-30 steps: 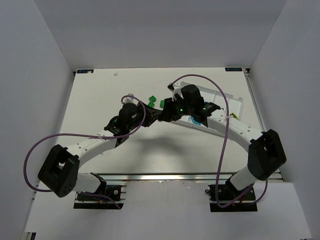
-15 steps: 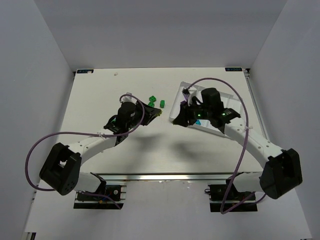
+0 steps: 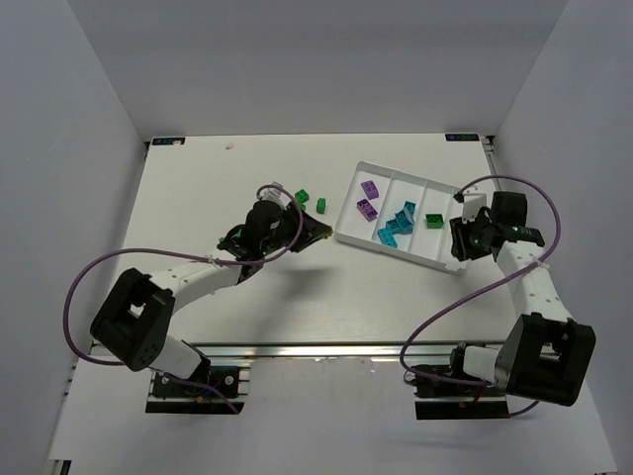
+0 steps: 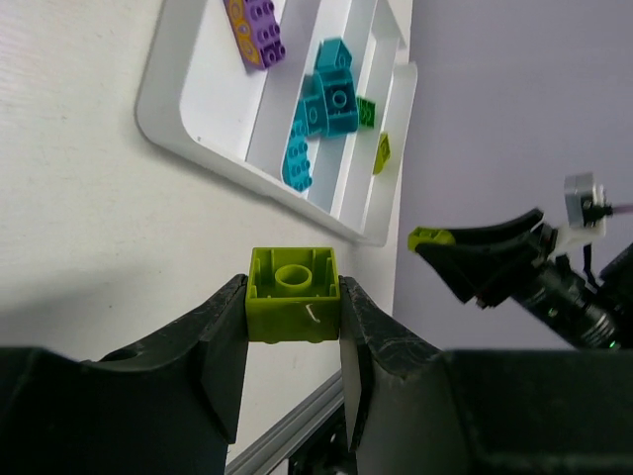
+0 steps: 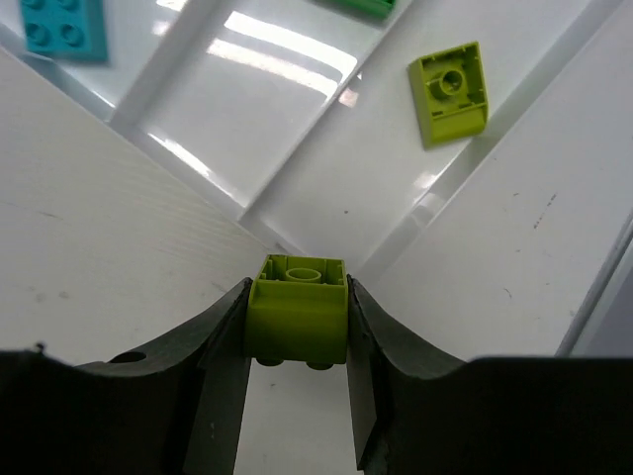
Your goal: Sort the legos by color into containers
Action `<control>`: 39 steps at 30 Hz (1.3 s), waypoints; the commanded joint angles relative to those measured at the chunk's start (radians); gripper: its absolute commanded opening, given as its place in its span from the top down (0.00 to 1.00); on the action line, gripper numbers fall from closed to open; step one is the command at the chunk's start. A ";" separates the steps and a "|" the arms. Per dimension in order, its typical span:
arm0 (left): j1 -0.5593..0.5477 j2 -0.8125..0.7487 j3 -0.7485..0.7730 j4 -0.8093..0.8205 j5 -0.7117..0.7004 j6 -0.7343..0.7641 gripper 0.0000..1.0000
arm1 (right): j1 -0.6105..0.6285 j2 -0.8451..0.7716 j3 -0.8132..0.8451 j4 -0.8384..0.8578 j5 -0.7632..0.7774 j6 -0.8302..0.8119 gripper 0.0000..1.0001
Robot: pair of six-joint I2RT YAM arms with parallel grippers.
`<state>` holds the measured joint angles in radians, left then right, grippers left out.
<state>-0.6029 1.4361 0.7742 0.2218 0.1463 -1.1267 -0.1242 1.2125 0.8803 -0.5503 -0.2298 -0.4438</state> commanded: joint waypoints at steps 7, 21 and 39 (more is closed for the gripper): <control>-0.110 0.156 0.204 0.045 0.104 0.154 0.97 | -0.054 0.243 0.146 0.061 -0.002 -0.023 0.86; -0.248 0.522 0.582 0.057 0.249 0.226 0.85 | -0.155 0.300 0.370 -0.100 -0.135 -0.024 0.11; -0.400 1.040 1.189 0.039 0.191 0.326 0.73 | -0.442 0.233 0.491 -0.559 -0.779 -0.475 0.70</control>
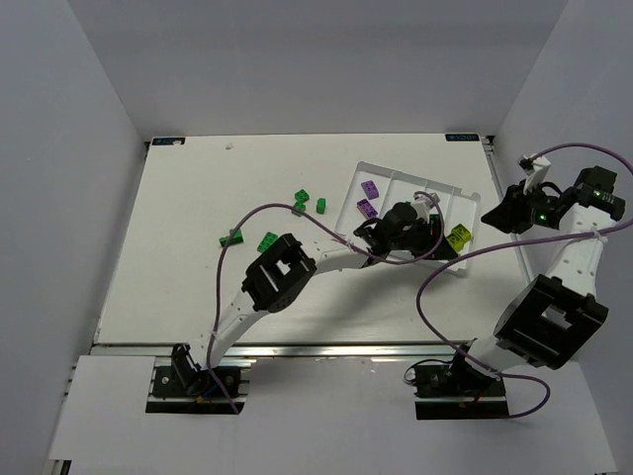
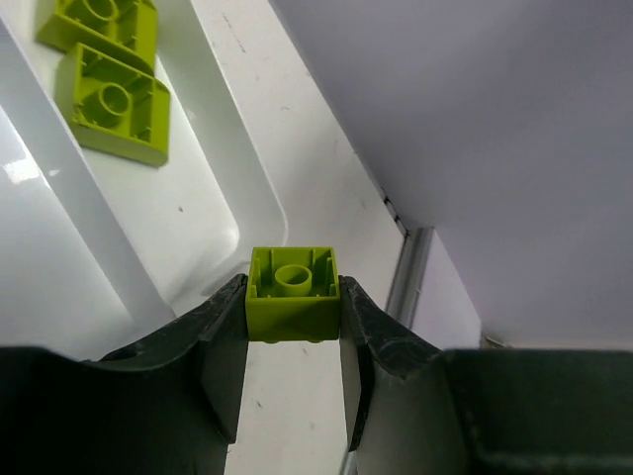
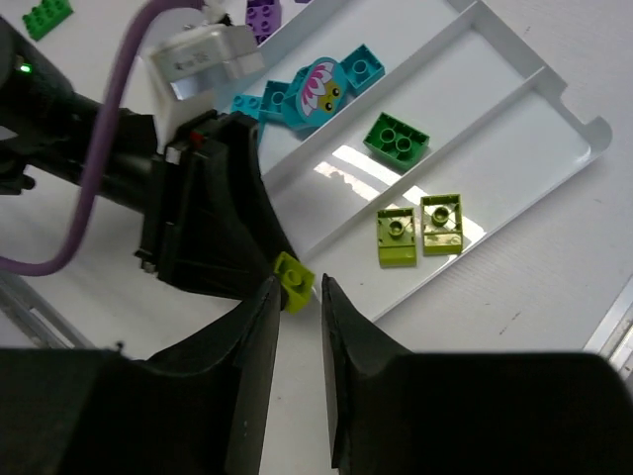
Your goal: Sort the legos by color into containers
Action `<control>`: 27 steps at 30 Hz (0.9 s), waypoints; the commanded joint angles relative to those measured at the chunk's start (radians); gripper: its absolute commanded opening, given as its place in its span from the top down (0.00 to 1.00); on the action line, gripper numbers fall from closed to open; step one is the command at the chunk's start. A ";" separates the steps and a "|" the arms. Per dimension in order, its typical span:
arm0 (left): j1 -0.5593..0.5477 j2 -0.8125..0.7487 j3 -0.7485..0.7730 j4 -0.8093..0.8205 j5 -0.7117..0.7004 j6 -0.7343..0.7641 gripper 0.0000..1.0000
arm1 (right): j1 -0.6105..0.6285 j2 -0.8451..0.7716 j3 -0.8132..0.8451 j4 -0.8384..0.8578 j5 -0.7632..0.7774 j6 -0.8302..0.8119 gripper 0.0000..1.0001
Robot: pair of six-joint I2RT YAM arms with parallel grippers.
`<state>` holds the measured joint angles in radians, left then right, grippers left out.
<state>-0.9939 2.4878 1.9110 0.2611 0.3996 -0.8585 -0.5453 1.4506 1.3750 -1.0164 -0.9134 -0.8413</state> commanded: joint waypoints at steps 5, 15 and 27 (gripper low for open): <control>-0.015 0.071 0.184 -0.100 -0.178 0.093 0.69 | -0.031 -0.018 -0.013 -0.131 -0.125 -0.108 0.66; -0.026 0.132 0.306 -0.209 -0.262 0.127 0.42 | -0.053 -0.033 -0.051 -0.186 -0.165 -0.156 0.60; -0.026 -0.059 0.248 -0.197 -0.335 0.142 0.53 | -0.051 -0.002 -0.021 -0.295 -0.237 -0.271 0.44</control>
<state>-1.0168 2.6247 2.1803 0.0635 0.1322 -0.7475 -0.5938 1.4464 1.3258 -1.2480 -1.0779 -1.0481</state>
